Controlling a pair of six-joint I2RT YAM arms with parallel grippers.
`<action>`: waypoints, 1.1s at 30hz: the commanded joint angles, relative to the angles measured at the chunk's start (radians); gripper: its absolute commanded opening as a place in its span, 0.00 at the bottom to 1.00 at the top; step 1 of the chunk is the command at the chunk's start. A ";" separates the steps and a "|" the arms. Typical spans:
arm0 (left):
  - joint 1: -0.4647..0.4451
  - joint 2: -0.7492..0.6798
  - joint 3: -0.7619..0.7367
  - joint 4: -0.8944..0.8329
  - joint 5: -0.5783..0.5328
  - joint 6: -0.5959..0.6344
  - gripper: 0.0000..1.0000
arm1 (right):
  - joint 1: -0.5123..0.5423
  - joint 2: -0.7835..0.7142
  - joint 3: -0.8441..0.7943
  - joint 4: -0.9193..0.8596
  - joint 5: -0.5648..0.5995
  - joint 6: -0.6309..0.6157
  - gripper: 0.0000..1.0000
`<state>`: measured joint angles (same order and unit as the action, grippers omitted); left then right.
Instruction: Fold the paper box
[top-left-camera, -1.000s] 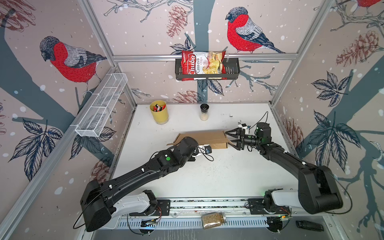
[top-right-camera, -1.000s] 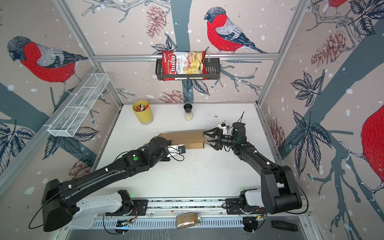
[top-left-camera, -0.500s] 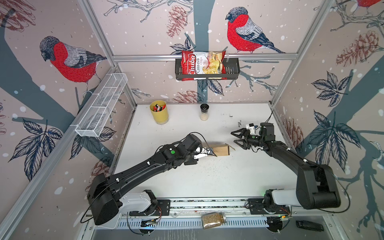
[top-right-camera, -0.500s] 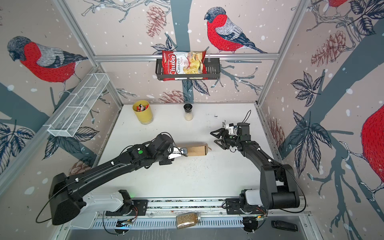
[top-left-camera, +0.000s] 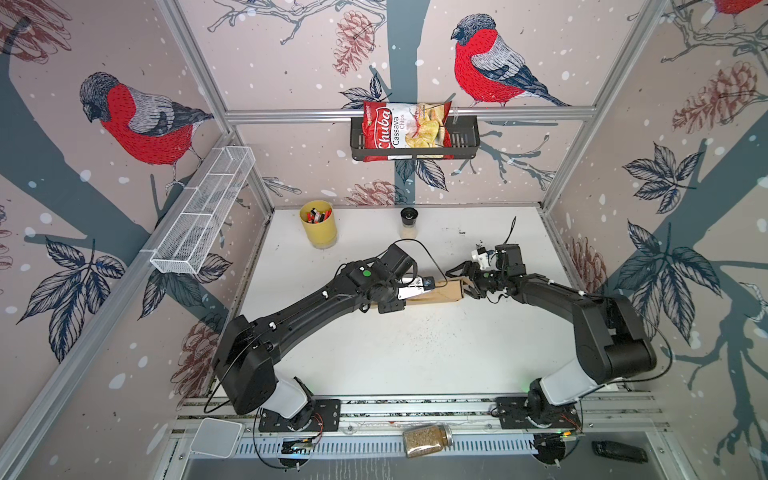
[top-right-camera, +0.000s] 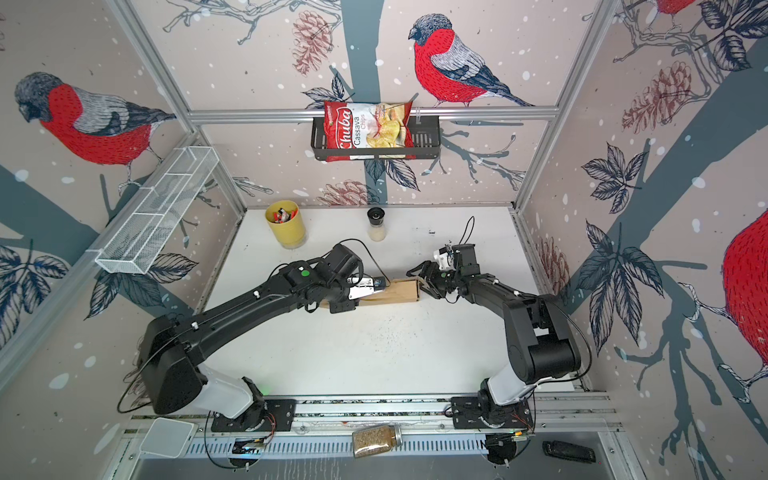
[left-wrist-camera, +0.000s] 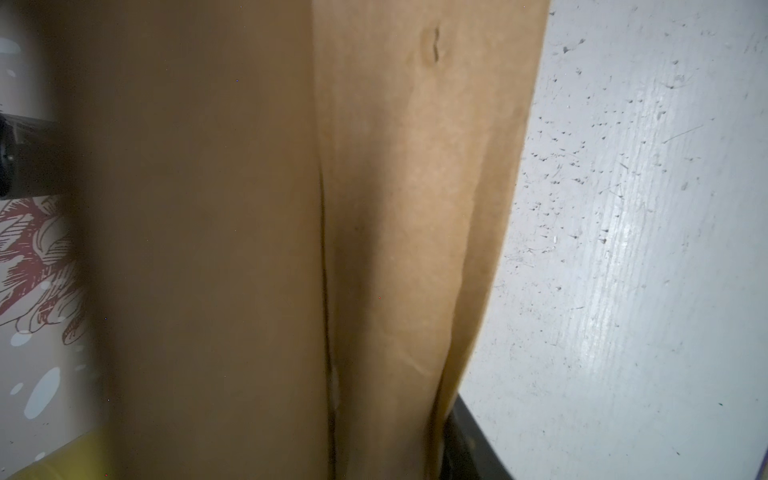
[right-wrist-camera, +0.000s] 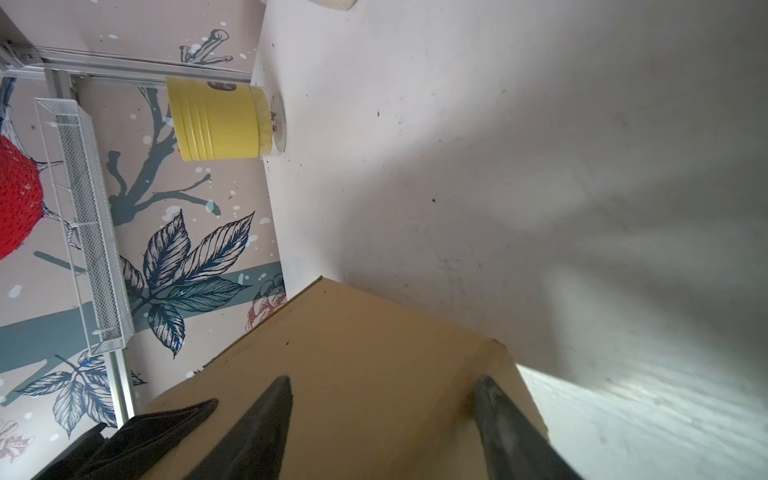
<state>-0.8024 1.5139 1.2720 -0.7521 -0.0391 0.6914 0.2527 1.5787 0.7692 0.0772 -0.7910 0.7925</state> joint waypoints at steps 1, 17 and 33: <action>0.022 0.055 0.051 -0.008 0.073 -0.015 0.40 | 0.013 -0.003 -0.026 -0.018 -0.036 -0.056 0.69; 0.054 0.208 0.177 -0.052 0.047 0.005 0.47 | -0.050 -0.095 0.052 -0.190 0.091 -0.227 0.68; 0.088 0.188 0.145 -0.013 0.054 0.049 0.45 | 0.083 -0.537 0.228 -0.626 0.634 -0.626 0.61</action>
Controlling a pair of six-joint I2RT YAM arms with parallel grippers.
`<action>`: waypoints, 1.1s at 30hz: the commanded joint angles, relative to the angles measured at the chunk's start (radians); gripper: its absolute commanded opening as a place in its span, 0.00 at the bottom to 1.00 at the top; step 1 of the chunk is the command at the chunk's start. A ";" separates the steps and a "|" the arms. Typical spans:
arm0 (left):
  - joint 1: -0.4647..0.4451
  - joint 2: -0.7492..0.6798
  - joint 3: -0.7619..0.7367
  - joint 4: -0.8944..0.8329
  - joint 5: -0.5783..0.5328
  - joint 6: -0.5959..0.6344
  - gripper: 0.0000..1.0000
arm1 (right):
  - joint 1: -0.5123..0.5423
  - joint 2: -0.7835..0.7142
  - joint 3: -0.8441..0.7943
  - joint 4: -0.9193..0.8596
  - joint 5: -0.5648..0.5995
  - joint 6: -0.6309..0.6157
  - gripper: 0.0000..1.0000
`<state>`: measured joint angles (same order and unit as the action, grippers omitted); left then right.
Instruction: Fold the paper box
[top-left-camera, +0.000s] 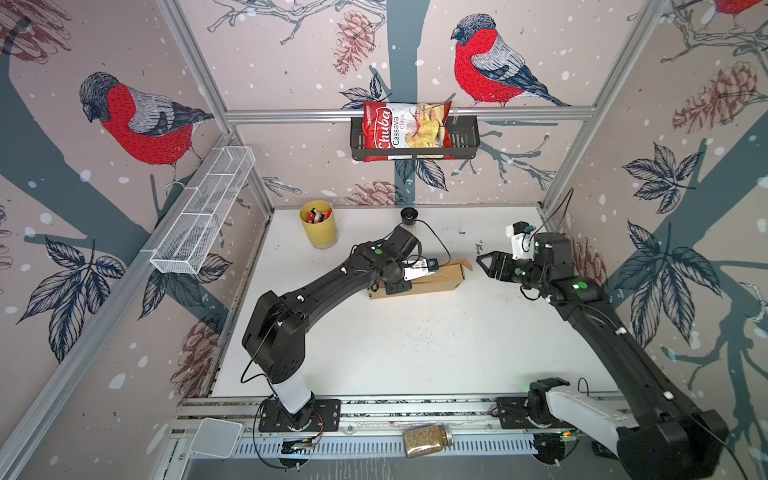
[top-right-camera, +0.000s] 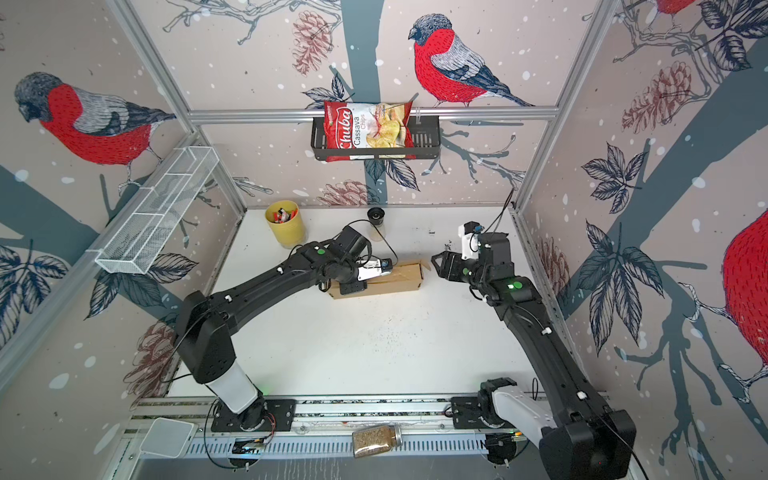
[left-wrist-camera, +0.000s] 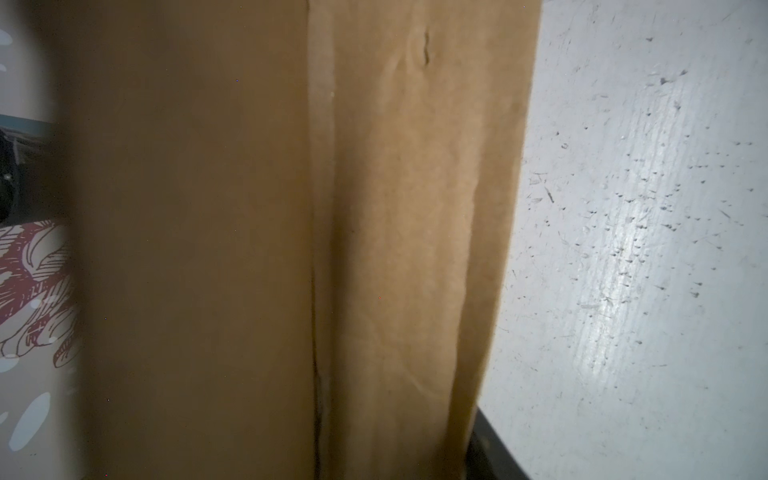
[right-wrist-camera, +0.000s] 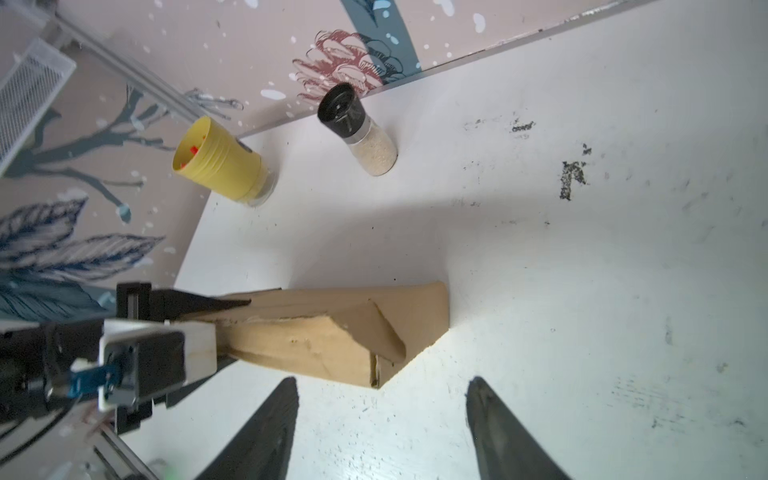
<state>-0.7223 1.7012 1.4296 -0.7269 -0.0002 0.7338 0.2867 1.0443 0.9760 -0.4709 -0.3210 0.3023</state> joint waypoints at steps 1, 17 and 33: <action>0.009 0.000 -0.013 -0.036 0.016 0.006 0.45 | 0.084 0.012 0.034 -0.085 0.202 -0.177 0.60; 0.009 0.007 0.002 -0.036 0.014 0.007 0.44 | 0.259 0.305 0.208 -0.153 0.415 -0.361 0.40; 0.009 0.001 0.007 0.011 -0.048 -0.004 0.54 | 0.267 0.369 0.244 -0.202 0.345 -0.308 0.12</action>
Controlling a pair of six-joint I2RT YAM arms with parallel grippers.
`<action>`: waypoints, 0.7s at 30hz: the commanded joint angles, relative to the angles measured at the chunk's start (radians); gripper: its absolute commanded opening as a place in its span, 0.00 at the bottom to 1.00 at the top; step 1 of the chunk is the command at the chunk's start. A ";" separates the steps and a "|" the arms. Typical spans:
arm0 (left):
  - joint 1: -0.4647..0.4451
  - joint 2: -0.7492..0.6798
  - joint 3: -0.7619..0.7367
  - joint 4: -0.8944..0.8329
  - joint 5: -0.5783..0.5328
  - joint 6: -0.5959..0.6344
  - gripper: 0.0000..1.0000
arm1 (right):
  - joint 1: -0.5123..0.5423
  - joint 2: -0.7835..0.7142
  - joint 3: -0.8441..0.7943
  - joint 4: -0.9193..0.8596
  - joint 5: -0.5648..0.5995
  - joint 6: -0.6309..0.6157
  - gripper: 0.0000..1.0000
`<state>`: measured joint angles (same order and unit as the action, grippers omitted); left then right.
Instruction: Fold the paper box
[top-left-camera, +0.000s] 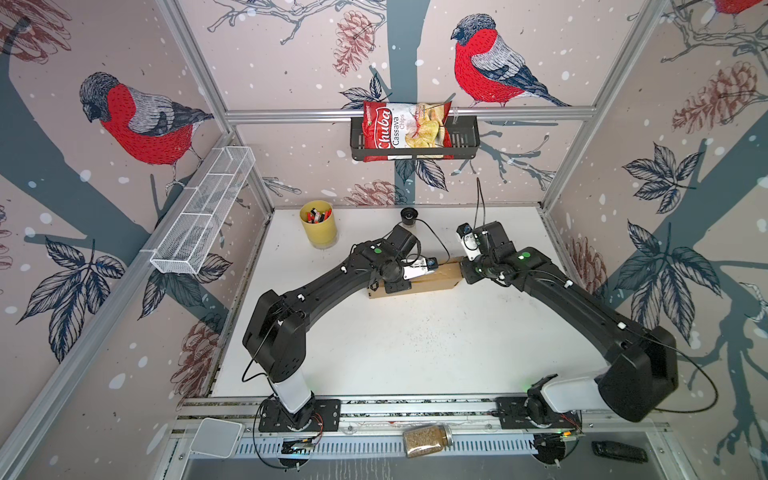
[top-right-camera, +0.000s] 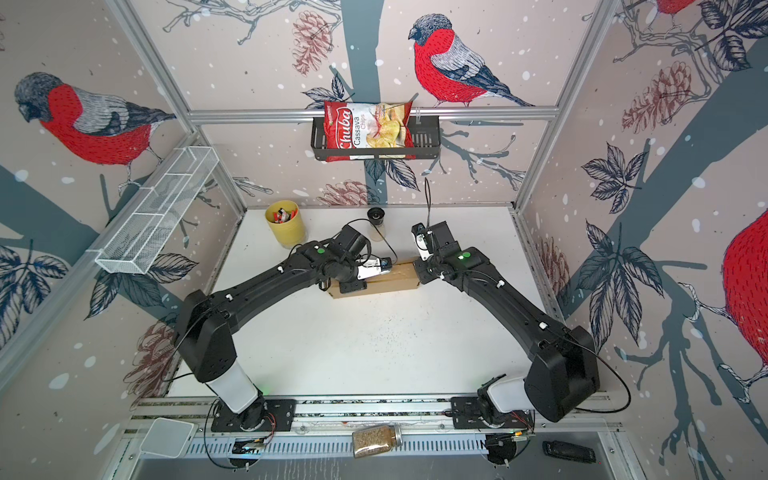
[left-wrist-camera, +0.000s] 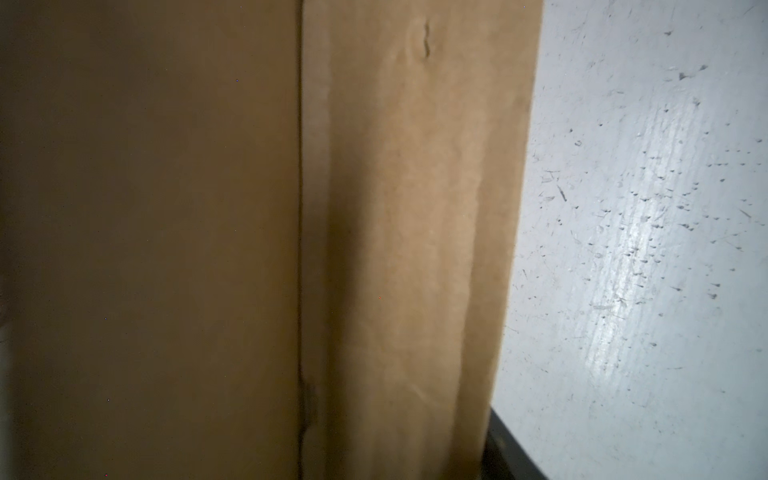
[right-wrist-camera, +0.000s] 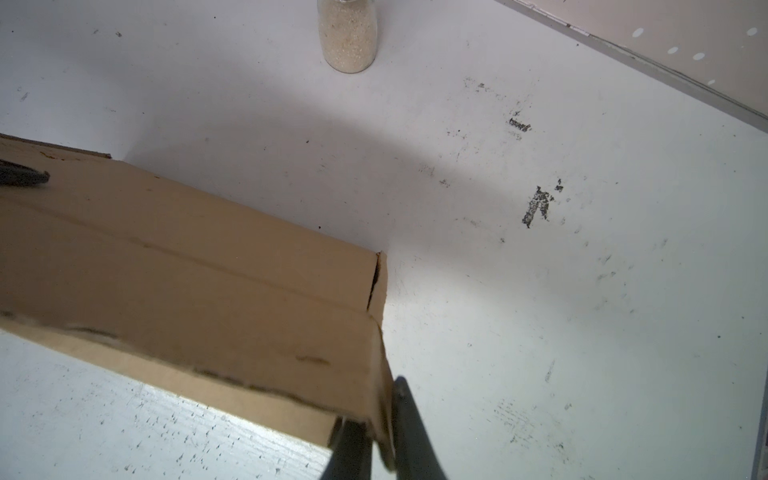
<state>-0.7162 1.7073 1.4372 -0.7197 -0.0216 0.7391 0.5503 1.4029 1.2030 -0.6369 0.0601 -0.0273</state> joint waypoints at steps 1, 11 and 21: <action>0.003 -0.005 0.000 0.004 -0.022 -0.010 0.55 | 0.002 0.019 0.027 -0.052 -0.042 0.028 0.12; 0.004 -0.014 -0.006 0.012 -0.040 0.007 0.49 | -0.001 0.076 0.141 -0.167 -0.130 0.087 0.08; 0.004 -0.065 0.002 -0.034 -0.009 0.004 0.38 | -0.004 0.071 0.209 -0.280 -0.202 0.104 0.07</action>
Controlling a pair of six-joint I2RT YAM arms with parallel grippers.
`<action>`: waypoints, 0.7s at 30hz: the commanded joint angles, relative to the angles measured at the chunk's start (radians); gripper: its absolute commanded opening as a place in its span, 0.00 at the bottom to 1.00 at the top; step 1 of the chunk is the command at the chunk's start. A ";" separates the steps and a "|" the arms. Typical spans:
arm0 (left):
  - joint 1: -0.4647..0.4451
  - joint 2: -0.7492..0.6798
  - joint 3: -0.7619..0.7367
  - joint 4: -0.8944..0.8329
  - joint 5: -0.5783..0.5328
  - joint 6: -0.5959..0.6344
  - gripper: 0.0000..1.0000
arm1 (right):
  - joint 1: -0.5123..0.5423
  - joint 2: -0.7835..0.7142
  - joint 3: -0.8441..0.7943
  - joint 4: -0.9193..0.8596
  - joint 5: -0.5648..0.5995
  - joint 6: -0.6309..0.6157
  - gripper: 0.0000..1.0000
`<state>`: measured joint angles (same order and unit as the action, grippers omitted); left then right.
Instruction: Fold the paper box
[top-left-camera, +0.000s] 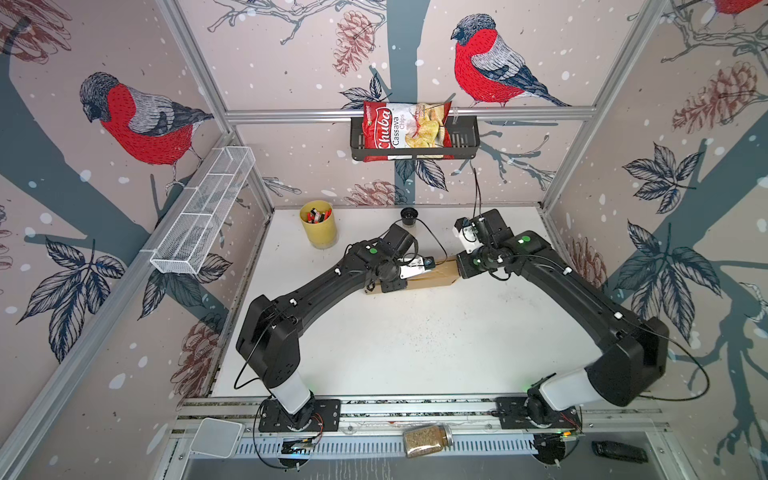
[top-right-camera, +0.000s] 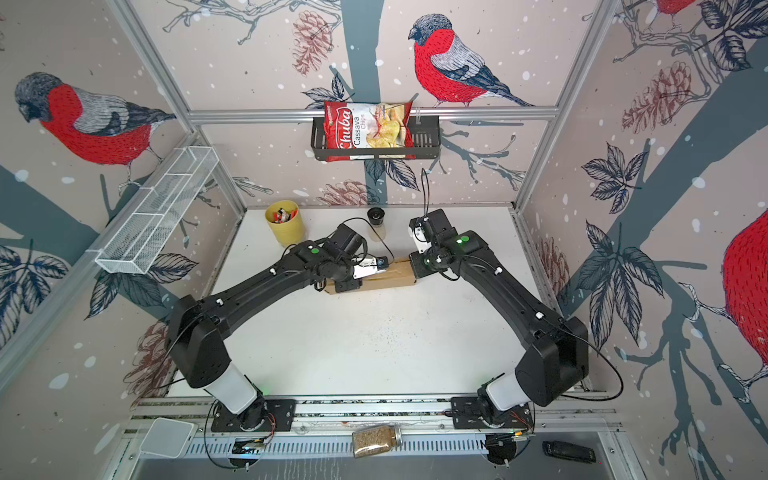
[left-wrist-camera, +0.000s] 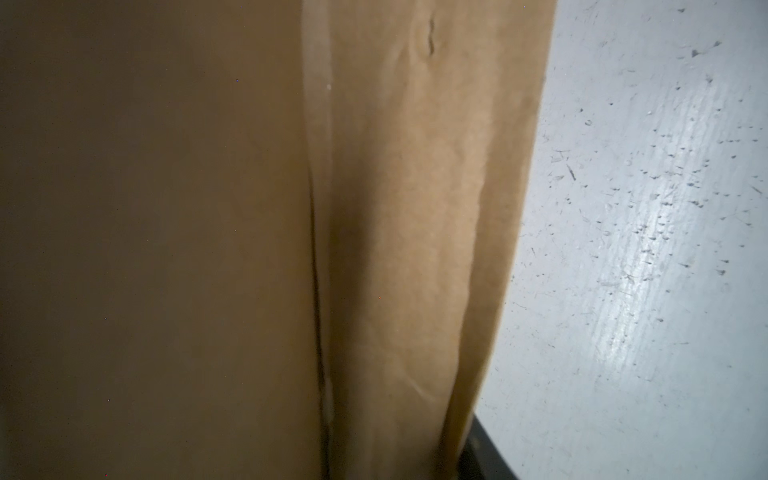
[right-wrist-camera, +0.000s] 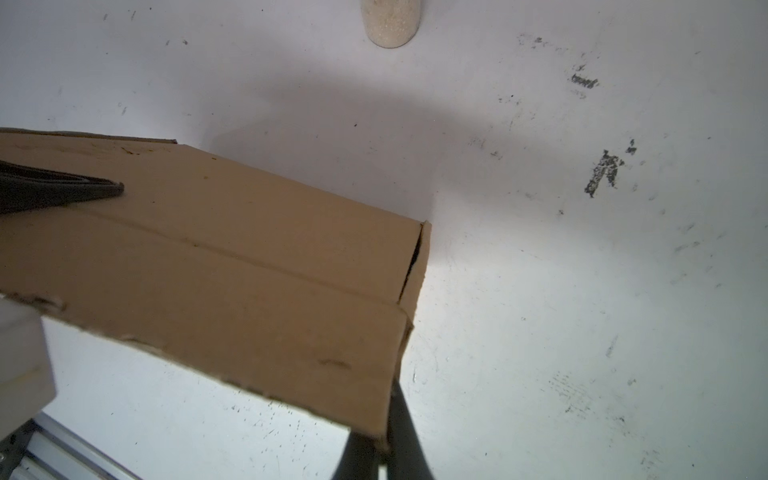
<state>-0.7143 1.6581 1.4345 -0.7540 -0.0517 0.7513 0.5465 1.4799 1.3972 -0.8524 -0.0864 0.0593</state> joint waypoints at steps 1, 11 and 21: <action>0.001 -0.020 0.003 -0.004 0.024 -0.010 0.38 | 0.001 -0.008 0.017 -0.072 -0.059 0.017 0.07; -0.010 -0.045 -0.029 -0.005 0.043 -0.025 0.37 | -0.011 -0.022 0.022 -0.082 -0.096 0.037 0.07; -0.014 -0.027 -0.072 0.039 0.044 -0.049 0.40 | -0.025 -0.007 -0.034 -0.041 -0.145 0.053 0.07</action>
<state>-0.7288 1.6260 1.3651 -0.7555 -0.0036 0.7261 0.5228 1.4677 1.3712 -0.9119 -0.1944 0.1040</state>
